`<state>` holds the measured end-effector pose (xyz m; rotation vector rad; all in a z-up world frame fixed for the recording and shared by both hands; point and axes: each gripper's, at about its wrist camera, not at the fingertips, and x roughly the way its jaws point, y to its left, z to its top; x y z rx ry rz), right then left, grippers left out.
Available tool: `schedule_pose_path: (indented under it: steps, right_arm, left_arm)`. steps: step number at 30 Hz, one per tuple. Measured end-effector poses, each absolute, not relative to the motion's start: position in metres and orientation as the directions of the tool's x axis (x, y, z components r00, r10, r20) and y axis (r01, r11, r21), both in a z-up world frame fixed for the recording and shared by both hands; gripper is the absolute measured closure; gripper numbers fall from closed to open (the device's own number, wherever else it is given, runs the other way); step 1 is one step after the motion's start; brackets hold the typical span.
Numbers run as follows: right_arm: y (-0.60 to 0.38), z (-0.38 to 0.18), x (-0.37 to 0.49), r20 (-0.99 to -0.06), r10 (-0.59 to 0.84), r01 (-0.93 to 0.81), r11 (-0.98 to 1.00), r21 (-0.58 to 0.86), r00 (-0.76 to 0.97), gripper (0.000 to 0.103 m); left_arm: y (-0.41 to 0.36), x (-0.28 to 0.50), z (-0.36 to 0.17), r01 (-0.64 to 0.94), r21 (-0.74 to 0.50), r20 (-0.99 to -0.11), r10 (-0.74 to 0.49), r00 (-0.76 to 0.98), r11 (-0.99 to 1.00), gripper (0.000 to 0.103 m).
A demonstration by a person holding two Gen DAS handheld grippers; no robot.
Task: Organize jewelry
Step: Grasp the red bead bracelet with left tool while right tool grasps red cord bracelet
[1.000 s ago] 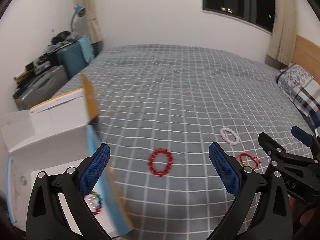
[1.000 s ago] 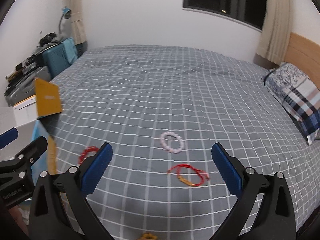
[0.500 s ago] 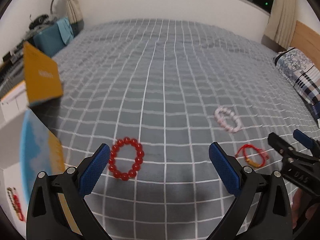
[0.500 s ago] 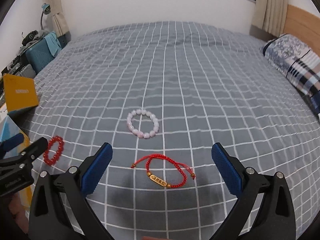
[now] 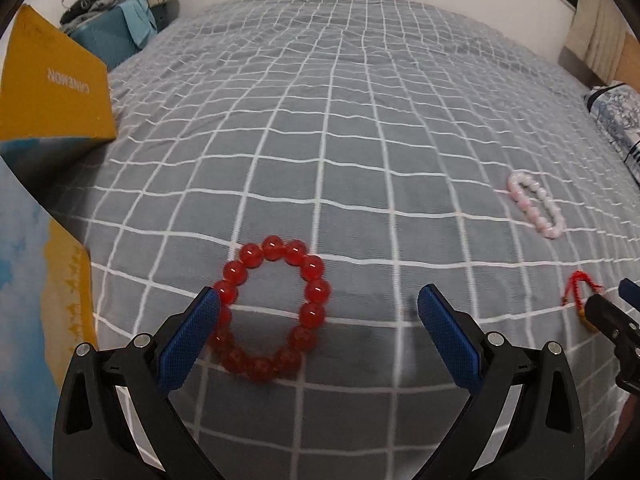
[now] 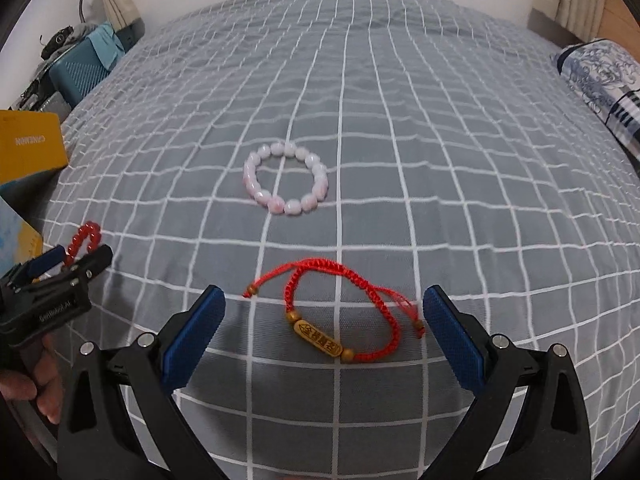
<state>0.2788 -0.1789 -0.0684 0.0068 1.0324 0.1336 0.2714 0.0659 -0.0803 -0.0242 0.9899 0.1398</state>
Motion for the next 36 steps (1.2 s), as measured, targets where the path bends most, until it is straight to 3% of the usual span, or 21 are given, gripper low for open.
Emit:
schedule_pose_path:
  steps: [15, 19, 26, 30, 34, 36]
  right_arm:
    - [-0.182, -0.091, 0.284, -0.885, 0.102, -0.105, 0.993, 0.061, 0.454, 0.01]
    - [-0.182, -0.091, 0.285, -0.888, 0.101, -0.105, 0.993, 0.06, 0.448, 0.015]
    - [-0.183, -0.089, 0.285, -0.89, 0.087, -0.098, 0.994, 0.048, 0.447, 0.042]
    - [-0.182, -0.088, 0.284, -0.891, 0.078, -0.102, 0.994, 0.036, 0.448, 0.059]
    - [-0.181, -0.086, 0.283, -0.888, 0.064, -0.095, 0.995, 0.023, 0.455, 0.08]
    - [-0.181, -0.085, 0.283, -0.886, 0.065, -0.093, 0.995, 0.025, 0.458, 0.089]
  left_arm:
    - [0.08, 0.278, -0.088, -0.177, 0.047, -0.843, 0.134, 0.521, 0.983, 0.008]
    - [0.082, 0.278, -0.09, -0.181, 0.042, -0.848, 0.131, 0.514, 0.983, 0.023]
    - [0.084, 0.276, -0.089, -0.19, 0.038, -0.857, 0.129, 0.499, 0.981, 0.053]
    - [0.08, 0.275, -0.088, -0.179, 0.036, -0.857, 0.123, 0.501, 0.983, 0.062]
    - [0.077, 0.272, -0.085, -0.164, 0.034, -0.856, 0.113, 0.504, 0.986, 0.077]
    - [0.076, 0.27, -0.083, -0.155, 0.027, -0.854, 0.103, 0.51, 0.988, 0.078]
